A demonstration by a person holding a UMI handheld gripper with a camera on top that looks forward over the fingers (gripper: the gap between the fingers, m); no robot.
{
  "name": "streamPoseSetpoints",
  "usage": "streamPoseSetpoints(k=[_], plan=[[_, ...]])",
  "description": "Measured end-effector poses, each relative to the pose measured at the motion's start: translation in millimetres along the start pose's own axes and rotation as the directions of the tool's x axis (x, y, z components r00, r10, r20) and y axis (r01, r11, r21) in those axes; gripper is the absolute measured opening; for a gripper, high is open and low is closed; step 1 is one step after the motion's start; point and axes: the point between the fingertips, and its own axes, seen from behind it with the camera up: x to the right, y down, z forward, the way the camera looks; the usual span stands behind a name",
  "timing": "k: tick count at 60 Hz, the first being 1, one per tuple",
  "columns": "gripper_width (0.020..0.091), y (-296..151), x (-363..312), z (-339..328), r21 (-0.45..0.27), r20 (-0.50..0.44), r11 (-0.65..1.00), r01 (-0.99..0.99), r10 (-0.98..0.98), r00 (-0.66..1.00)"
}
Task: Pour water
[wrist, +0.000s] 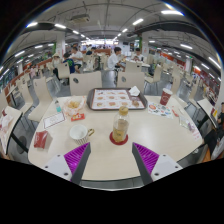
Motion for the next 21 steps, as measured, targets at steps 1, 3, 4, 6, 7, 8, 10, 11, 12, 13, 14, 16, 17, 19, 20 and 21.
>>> streamPoseSetpoints(k=[1, 3, 4, 6, 7, 8, 10, 11, 12, 13, 14, 16, 17, 19, 20, 21], plan=[[0.0844, 0.1, 0.0, -3.3, 0.001, -0.004, 1.000, 0.004, -0.004, 1.000], [0.0848, 0.6, 0.2, -8.8, 0.002, -0.014, 1.000, 0.010, -0.010, 1.000], [0.0848, 0.7, 0.1, -11.1, 0.003, -0.019, 1.000, 0.015, -0.015, 1.000], [0.0848, 0.1, 1.2, -15.1, 0.007, -0.024, 1.000, 0.025, -0.025, 0.999], [0.0847, 0.1, 1.0, -16.3, 0.008, -0.024, 1.000, 0.026, -0.026, 0.999], [0.0849, 0.1, 0.1, -17.7, 0.010, -0.021, 1.000, 0.025, -0.025, 0.999], [0.0847, 0.0, -1.7, -20.0, 0.011, -0.015, 1.000, 0.017, -0.016, 1.000], [0.0848, 0.3, -2.2, -20.9, 0.009, -0.014, 1.000, 0.012, -0.012, 1.000], [0.0849, 0.4, -2.5, -22.0, 0.007, -0.013, 1.000, 0.009, -0.009, 1.000], [0.0846, -0.3, -1.8, -22.9, 0.006, -0.012, 1.000, 0.007, -0.007, 1.000], [0.0848, -1.4, -1.3, -23.4, 0.008, -0.013, 1.000, 0.006, -0.006, 1.000], [0.0846, -3.6, -0.7, -24.7, 0.013, -0.016, 1.000, 0.006, -0.006, 1.000], [0.0849, -4.9, -0.5, -25.0, 0.015, -0.016, 1.000, 0.008, -0.008, 1.000], [0.0848, -6.5, -1.7, -25.3, 0.017, -0.012, 1.000, 0.009, -0.009, 1.000], [0.0848, -7.1, -2.4, -25.2, 0.019, -0.010, 1.000, 0.009, -0.009, 1.000], [0.0848, -7.7, -3.1, -24.9, 0.020, -0.008, 1.000, 0.009, -0.009, 1.000]])
